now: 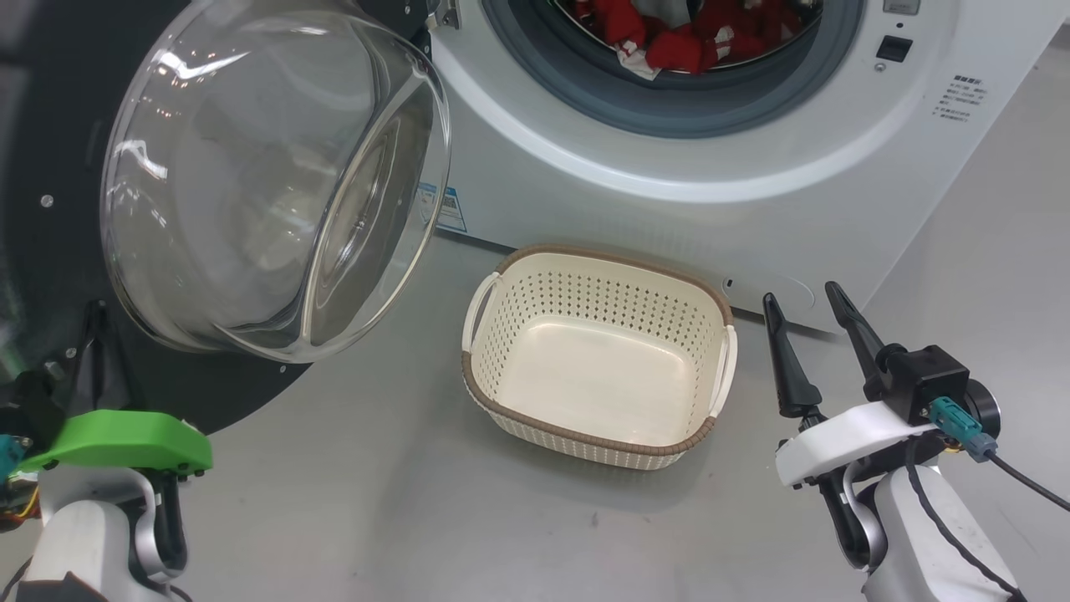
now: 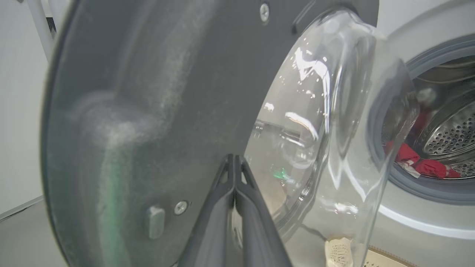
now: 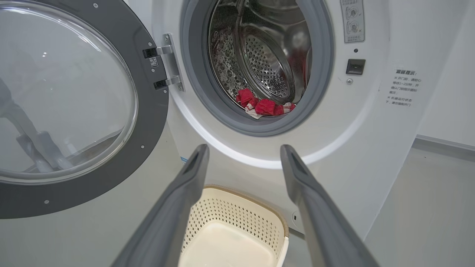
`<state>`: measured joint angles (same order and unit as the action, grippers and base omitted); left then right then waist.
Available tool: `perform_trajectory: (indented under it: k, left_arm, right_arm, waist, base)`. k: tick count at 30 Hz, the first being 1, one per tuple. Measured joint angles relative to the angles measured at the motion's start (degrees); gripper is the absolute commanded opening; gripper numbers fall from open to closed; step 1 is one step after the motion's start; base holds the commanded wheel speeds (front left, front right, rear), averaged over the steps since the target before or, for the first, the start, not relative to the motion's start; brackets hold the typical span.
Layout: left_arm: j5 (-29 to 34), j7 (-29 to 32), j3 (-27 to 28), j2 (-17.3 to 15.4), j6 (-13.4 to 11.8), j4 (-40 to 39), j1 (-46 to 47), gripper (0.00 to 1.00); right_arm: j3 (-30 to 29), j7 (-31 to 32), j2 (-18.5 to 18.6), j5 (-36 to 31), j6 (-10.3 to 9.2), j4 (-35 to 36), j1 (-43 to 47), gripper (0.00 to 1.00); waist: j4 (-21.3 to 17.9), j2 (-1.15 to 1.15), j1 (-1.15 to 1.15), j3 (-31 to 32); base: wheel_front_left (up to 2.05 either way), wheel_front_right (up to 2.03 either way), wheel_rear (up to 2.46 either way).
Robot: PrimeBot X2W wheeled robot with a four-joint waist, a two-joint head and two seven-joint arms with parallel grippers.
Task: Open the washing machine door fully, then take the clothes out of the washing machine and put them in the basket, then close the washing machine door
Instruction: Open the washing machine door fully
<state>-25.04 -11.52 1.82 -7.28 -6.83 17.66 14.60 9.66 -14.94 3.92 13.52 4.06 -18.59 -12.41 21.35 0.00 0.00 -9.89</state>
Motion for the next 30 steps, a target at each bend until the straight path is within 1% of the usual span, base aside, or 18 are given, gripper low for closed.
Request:
perform_trajectory:
  k: [9, 16, 18, 19, 20, 30]
  left_arm:
    - [2.0, -0.6, -2.0, 1.0, 0.0, -3.8, -4.0, 0.0]
    - [2.5, -0.7, -3.0, 1.4, 0.0, -7.6, -8.2, 0.0]
    - [2.5, -0.7, -3.7, 1.5, 0.0, -8.5, -9.2, 0.4]
    - [2.6, -0.7, -3.9, 1.6, 0.0, -9.0, -9.8, 0.69]
    - [2.7, -0.6, -4.1, 1.7, 0.0, -9.4, -10.3, 1.0]
    - [3.5, 1.7, -9.4, 2.6, 0.1, -12.1, -14.5, 1.0]
  right_arm:
    - [-0.1, 0.0, -0.3, 0.1, 0.08, 0.2, 0.6, 1.0]
    - [0.2, 0.0, -0.5, 0.5, 0.08, -0.1, 2.8, 1.0]
    - [0.3, 0.0, -0.5, 0.5, 0.08, 0.0, 3.3, 1.0]
    - [0.5, 0.0, -0.5, 0.5, 0.08, 0.0, 3.4, 1.0]
    - [0.6, 0.0, -0.6, 0.5, 0.08, 0.0, 3.6, 1.0]
    - [1.5, 0.0, -0.7, 0.6, -0.08, 0.2, 5.1, 1.0]
  waist:
    - [-0.9, 0.0, 0.0, 1.8]
    - [-2.5, 0.0, 0.0, 3.2]
    - [-3.2, 0.0, 0.0, 3.5]
    - [-3.6, 0.0, 0.0, 3.6]
    - [-3.9, 0.0, 0.0, 3.8]
    - [-8.2, 0.0, 0.0, 5.6]
  base:
    - [0.0, 0.0, 0.0]
    - [0.0, 0.0, 0.0]
    - [0.0, 0.0, 0.0]
    - [0.0, 0.0, 0.0]
    - [0.0, 0.0, 0.0]
    - [0.0, 0.0, 0.0]
